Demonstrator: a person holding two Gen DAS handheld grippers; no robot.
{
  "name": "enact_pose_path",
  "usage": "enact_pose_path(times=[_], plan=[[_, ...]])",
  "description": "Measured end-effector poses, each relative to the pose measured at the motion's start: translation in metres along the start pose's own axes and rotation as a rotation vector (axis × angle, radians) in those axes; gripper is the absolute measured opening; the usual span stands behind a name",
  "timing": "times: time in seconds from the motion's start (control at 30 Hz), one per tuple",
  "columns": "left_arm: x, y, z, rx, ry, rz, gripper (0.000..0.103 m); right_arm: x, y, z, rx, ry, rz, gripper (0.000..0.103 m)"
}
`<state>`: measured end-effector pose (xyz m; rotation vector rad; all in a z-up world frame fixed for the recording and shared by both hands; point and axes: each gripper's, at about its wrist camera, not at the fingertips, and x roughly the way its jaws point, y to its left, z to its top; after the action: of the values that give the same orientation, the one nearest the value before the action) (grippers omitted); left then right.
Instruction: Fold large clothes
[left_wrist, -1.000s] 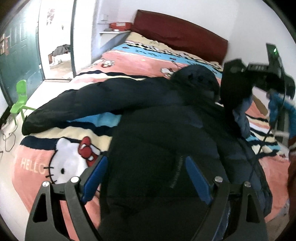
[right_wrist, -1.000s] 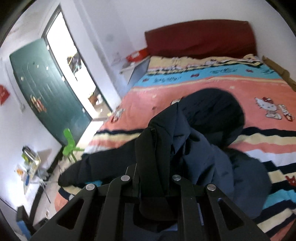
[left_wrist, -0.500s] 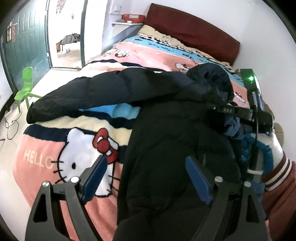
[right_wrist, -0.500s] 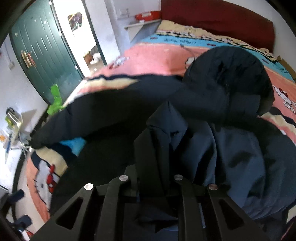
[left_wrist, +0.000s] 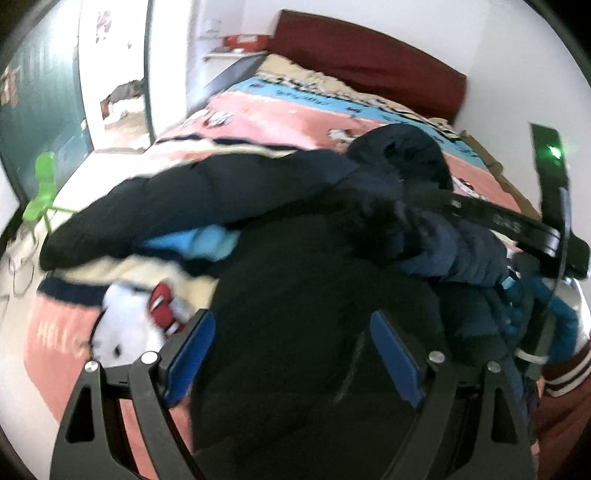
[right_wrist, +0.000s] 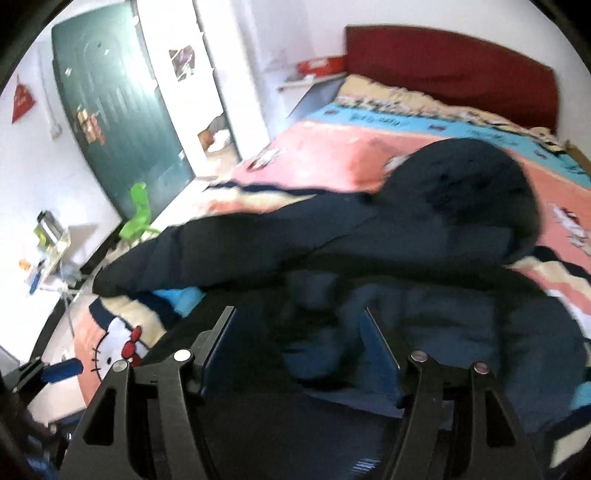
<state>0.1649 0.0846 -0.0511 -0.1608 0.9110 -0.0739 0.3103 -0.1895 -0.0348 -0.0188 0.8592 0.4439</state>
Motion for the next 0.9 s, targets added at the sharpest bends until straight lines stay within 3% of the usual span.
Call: enact_pose_path(times=[0.2, 0.4, 0.5, 0.67, 0.77, 0.9], plan=[[0.052, -0.072, 0.053, 0.059, -0.033, -0.031, 0.087, -0.042, -0.114, -0.003, 0.086, -0.029, -0.215, 0.066], [0.133, -0.137, 0.095, 0.124, -0.028, -0.005, 0.087, -0.033, -0.199, -0.021, 0.176, 0.001, -0.333, 0.066], [0.169, -0.147, 0.099, 0.131, 0.016, 0.021, 0.086, -0.015, -0.213, -0.033, 0.188, 0.026, -0.324, 0.066], [0.209, -0.128, 0.080, 0.136, 0.118, 0.121, 0.087, 0.014, -0.228, -0.056, 0.187, 0.071, -0.303, 0.066], [0.206, -0.114, 0.079, 0.088, 0.129, 0.087, 0.087, 0.022, -0.236, -0.069, 0.214, 0.082, -0.267, 0.067], [0.182, -0.114, 0.078, 0.103, 0.069, 0.086, 0.087, 0.014, -0.228, -0.066, 0.207, 0.092, -0.309, 0.067]])
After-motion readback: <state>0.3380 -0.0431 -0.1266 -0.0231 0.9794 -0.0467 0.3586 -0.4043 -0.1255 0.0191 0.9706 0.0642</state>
